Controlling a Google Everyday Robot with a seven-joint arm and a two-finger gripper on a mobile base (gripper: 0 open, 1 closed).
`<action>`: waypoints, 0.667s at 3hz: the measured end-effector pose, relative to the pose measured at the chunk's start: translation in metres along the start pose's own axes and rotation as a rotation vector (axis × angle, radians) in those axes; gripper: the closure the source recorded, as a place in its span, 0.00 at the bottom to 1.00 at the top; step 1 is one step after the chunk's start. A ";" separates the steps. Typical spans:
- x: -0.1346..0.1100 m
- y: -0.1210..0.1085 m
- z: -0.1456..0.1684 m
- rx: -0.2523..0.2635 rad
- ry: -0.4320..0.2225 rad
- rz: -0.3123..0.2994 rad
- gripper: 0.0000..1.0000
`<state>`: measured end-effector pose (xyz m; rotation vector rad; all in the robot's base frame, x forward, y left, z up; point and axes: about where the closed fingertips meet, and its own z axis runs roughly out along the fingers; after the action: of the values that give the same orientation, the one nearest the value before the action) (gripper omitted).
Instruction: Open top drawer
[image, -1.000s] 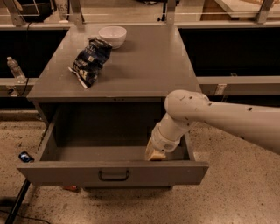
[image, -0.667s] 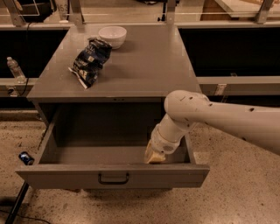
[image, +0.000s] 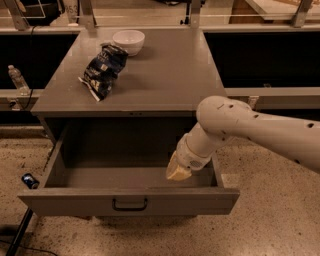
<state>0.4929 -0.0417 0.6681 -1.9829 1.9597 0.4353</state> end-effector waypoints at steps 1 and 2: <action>-0.012 -0.011 -0.054 0.071 -0.089 0.039 1.00; -0.022 -0.016 -0.094 0.119 -0.165 0.053 1.00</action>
Offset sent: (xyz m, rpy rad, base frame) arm 0.0228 -0.0349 0.1487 0.2663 -0.1306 -0.1462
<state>0.5080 -0.0619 0.7631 -1.7666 1.8936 0.4683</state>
